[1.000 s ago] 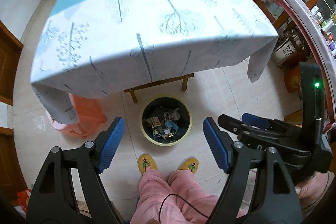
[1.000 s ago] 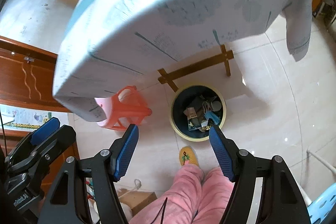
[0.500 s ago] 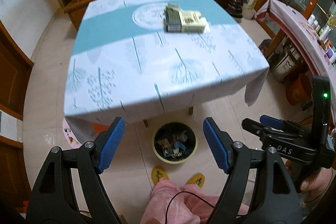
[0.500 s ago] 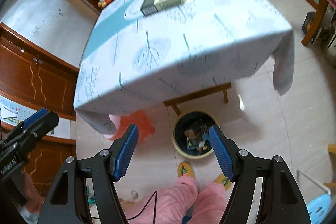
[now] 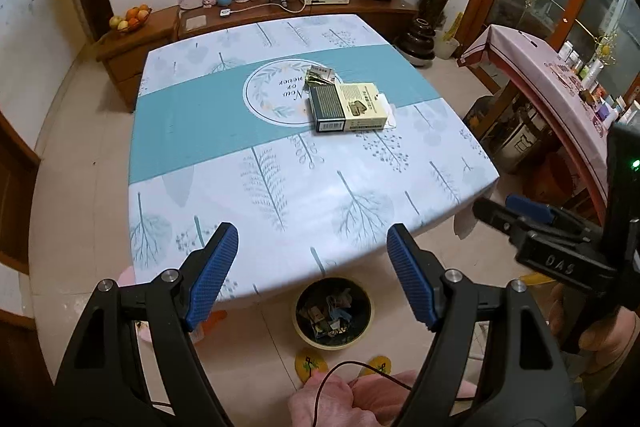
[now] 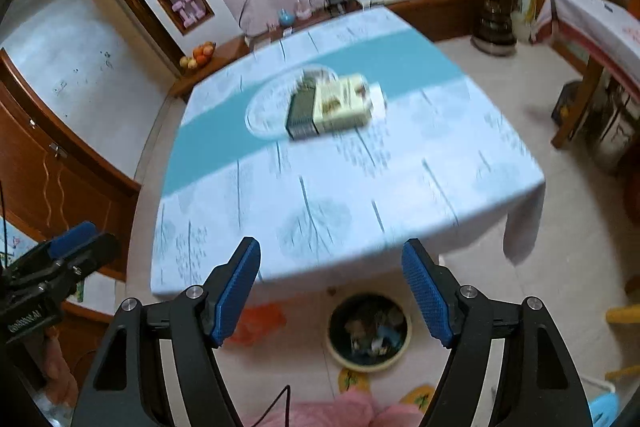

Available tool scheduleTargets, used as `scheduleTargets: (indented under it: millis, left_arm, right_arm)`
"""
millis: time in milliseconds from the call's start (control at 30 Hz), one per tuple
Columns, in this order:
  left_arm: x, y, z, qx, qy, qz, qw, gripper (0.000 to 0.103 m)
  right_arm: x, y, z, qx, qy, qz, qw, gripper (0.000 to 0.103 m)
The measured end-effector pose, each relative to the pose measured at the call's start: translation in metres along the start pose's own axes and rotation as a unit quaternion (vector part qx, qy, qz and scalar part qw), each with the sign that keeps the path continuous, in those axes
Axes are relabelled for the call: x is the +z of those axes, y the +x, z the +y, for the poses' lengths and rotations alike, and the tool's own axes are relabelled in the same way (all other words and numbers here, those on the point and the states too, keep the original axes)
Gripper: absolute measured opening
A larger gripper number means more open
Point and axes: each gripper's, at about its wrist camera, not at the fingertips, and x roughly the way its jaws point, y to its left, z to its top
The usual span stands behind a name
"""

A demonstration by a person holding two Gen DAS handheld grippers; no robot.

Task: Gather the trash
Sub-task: 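Move both tools back up over the table toward the chocolate box, then grasp the pistachio chocolate box with the right tool and lift it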

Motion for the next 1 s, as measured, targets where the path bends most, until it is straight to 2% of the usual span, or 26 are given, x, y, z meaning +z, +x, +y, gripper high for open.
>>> scheduleTargets:
  millis: [133,233,367,467,633,767,1000]
  left_arm:
    - [0.019,0.015,0.014,-0.017,-0.012,0.012,0.9997,0.075]
    - [0.031,0.026,0.022,-0.018,-0.019,0.020,0.9995,0.076]
    - [0.046,0.043,0.027,-0.011,-0.020,0.026,0.9994,0.078]
    - [0.060,0.059,0.030,-0.001,-0.027,0.030,0.9992,0.078]
    - [0.089,0.092,0.038,0.023,-0.076,0.043,0.9960,0.080]
    - [0.112,0.120,0.038,0.042,-0.118,0.054,0.9907,0.080]
    - [0.134,0.181,0.030,0.078,-0.173,0.100,0.9768,0.082]
  right_arm:
    - [0.029,0.000,0.019,-0.001,-0.015,-0.021,1.000,0.080]
    - [0.051,0.006,0.031,-0.001,-0.037,-0.022,0.999,0.086]
    - [0.078,0.018,0.039,-0.001,-0.064,-0.019,0.998,0.089]
    - [0.101,0.037,0.038,0.000,-0.081,-0.010,0.997,0.093]
    - [0.150,0.089,0.030,0.020,-0.118,0.020,0.993,0.098]
    - [0.186,0.141,0.025,0.036,-0.170,0.055,0.983,0.101]
    - [0.238,0.233,0.013,0.069,-0.267,0.114,0.954,0.102]
